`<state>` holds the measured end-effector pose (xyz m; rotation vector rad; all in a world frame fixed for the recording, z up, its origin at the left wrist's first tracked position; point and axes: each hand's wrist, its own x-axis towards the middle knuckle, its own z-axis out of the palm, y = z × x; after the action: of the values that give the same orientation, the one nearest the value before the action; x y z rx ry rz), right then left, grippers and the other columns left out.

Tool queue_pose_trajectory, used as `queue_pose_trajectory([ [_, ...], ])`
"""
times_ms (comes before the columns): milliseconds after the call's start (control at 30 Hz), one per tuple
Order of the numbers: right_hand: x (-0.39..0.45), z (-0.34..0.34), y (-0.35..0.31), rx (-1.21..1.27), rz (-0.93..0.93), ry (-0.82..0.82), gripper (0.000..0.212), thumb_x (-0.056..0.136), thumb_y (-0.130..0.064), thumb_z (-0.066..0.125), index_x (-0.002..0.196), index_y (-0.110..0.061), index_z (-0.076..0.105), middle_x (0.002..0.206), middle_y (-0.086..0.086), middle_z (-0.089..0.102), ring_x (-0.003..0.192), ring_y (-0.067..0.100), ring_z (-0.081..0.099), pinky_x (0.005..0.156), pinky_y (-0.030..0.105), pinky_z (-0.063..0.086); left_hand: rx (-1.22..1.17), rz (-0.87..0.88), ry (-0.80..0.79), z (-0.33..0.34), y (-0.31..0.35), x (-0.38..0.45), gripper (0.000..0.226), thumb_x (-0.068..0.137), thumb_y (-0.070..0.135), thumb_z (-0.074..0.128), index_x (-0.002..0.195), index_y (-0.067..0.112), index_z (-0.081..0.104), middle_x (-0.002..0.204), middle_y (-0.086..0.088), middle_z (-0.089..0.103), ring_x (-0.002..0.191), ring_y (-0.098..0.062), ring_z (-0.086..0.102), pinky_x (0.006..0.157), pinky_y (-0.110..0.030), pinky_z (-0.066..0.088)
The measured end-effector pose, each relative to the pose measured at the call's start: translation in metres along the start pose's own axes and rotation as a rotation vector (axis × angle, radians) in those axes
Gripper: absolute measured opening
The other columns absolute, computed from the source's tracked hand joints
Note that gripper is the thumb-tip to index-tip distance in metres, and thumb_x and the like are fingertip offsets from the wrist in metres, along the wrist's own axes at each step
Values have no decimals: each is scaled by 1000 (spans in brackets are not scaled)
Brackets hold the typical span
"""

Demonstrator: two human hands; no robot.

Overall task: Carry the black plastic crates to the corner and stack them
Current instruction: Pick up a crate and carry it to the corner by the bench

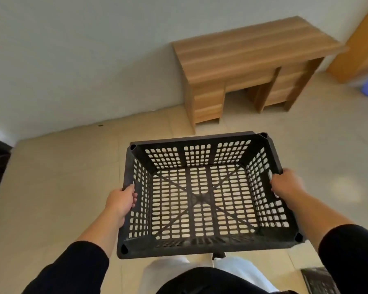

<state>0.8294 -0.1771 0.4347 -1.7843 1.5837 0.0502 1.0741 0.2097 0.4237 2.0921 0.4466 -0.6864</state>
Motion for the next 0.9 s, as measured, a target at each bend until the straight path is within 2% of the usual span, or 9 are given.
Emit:
queue_pose_trajectory([
  [100, 14, 28, -55, -35, -64, -85, 27, 100, -25, 53, 124, -12, 58, 103, 16, 70, 89, 36, 71, 84, 54, 63, -71, -40, 79, -27, 0, 16, 35, 108, 37, 58, 99, 7, 73, 88, -10, 72, 78, -24, 64, 78, -42, 53],
  [200, 30, 63, -105, -62, -120, -148, 36, 99, -31, 52, 129, -12, 56, 105, 15, 69, 92, 38, 71, 85, 58, 62, -127, -80, 144, -56, 1, 40, 36, 108, 37, 58, 100, 6, 73, 89, -10, 72, 79, -24, 63, 80, -43, 53],
  [333, 38, 111, -175, -116, -180, -183, 38, 100, -30, 51, 131, -9, 57, 104, 16, 69, 93, 38, 71, 86, 58, 62, -154, -130, 195, -92, 9, 87, 38, 108, 38, 58, 98, 4, 74, 88, -12, 73, 79, -26, 64, 85, -48, 55],
  [600, 20, 188, -306, -176, -255, -134, 30, 108, -33, 49, 126, -11, 58, 103, 13, 68, 91, 32, 71, 85, 53, 63, -163, -130, 185, -174, 52, 202, 37, 109, 38, 56, 101, 5, 72, 91, -11, 72, 77, -23, 63, 72, -38, 51],
  [700, 22, 205, -348, -173, -254, -129, 25, 107, -34, 49, 120, -14, 58, 99, 11, 68, 90, 31, 71, 85, 53, 63, -157, -117, 190, -196, 81, 240, 38, 109, 38, 55, 99, 5, 71, 93, -12, 73, 77, -24, 64, 73, -40, 52],
  [900, 53, 240, -422, -166, -237, -102, 31, 106, -35, 49, 124, -12, 59, 101, 10, 69, 93, 31, 71, 86, 55, 62, -139, -98, 164, -212, 145, 321, 39, 109, 39, 55, 103, 5, 72, 94, -11, 73, 80, -24, 64, 76, -41, 53],
])
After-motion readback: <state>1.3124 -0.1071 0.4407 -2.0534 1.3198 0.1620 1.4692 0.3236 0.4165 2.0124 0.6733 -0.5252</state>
